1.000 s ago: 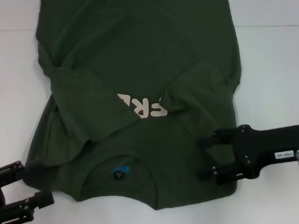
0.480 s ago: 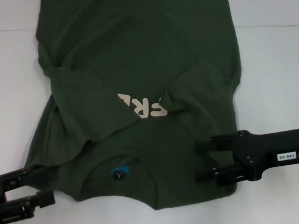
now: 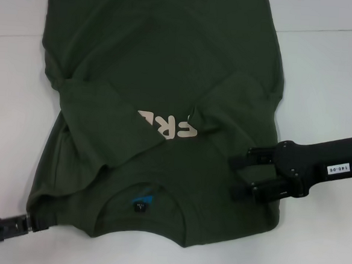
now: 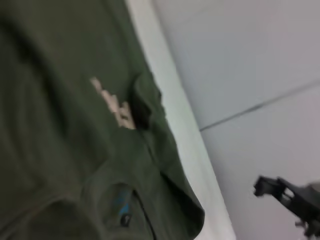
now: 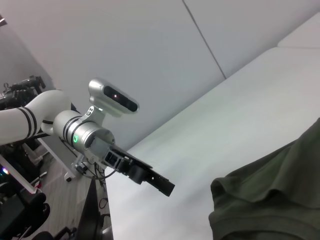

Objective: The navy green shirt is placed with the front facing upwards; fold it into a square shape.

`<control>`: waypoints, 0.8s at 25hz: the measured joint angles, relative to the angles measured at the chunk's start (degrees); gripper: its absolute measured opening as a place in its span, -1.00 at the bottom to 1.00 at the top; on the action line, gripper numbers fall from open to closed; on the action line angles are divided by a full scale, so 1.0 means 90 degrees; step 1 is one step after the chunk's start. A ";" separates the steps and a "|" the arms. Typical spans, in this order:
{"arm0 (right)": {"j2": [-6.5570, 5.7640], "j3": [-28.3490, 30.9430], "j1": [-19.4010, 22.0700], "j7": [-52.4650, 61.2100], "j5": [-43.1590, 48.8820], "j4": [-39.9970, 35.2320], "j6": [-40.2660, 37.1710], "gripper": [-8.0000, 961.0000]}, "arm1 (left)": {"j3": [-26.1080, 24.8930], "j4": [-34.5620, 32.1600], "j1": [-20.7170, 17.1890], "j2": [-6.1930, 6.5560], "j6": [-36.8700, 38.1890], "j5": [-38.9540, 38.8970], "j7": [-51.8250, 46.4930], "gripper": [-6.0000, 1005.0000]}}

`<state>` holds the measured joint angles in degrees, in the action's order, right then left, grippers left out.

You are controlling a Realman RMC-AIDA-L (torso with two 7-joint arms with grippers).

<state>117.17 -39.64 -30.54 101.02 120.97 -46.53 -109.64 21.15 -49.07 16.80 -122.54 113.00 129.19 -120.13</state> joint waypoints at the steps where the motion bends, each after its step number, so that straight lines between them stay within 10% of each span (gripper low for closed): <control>1: 0.0000 0.0000 0.0000 0.0000 0.0000 0.0000 0.0000 0.93 | -0.0001 0.0005 0.0007 0.0001 -0.0051 0.0002 -0.0327 0.49; 20: -0.0002 0.0088 0.0043 0.0017 -0.0013 -0.0036 0.0161 0.93 | 0.0015 0.0024 0.0195 0.0074 -0.1335 0.0499 -0.1959 0.43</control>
<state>117.15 -38.85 -30.15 101.17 120.85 -46.85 -108.19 21.28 -48.85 18.55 -121.87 100.99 133.68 -137.76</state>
